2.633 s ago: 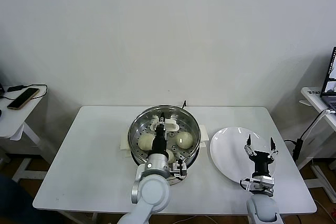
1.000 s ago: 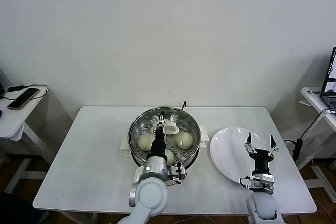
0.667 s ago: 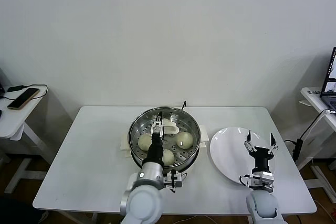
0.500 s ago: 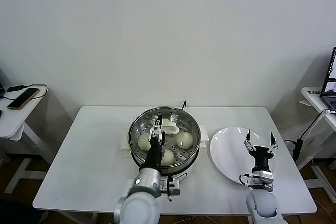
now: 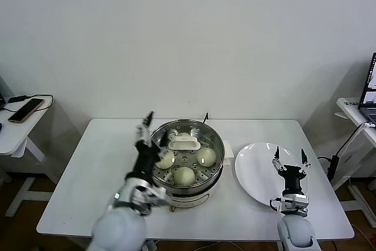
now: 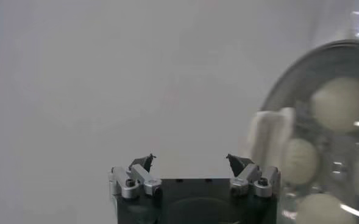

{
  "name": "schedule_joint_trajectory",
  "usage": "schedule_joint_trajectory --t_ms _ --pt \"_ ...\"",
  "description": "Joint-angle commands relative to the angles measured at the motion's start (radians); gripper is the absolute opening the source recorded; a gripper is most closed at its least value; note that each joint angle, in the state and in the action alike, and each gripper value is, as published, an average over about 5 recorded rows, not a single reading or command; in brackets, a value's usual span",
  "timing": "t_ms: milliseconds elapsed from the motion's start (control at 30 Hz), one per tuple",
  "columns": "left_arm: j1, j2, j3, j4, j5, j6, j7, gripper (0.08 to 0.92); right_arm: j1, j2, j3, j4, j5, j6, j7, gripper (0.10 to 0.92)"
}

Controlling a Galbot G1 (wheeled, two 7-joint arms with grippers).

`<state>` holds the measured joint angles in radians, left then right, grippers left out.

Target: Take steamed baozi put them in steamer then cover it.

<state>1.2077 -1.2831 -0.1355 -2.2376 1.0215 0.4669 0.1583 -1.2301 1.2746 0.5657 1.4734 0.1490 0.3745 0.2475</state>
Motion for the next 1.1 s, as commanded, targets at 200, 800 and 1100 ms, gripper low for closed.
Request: schedule_joint_trajectory --t_ms 200,800,1100 --pt "-0.105 0.11 -0.448 0.498 -1.146 -0.453 -0.136 0.823 -0.119 -0.096 -0.082 0.19 0.191 -0.108 -0.106 0.823" --pt "0.051 0.056 -0.5 0.515 -1.18 -0.556 -0.06 0.823 -0.174 -0.112 -0.064 0.223 0.245 -0.107 -0.154 0.823" --pt "0.121 0.025 -0.5 0.479 -1.174 -0.567 -0.059 0.823 -0.179 -0.109 -0.07 0.212 0.237 -0.1 -0.154 0.823"
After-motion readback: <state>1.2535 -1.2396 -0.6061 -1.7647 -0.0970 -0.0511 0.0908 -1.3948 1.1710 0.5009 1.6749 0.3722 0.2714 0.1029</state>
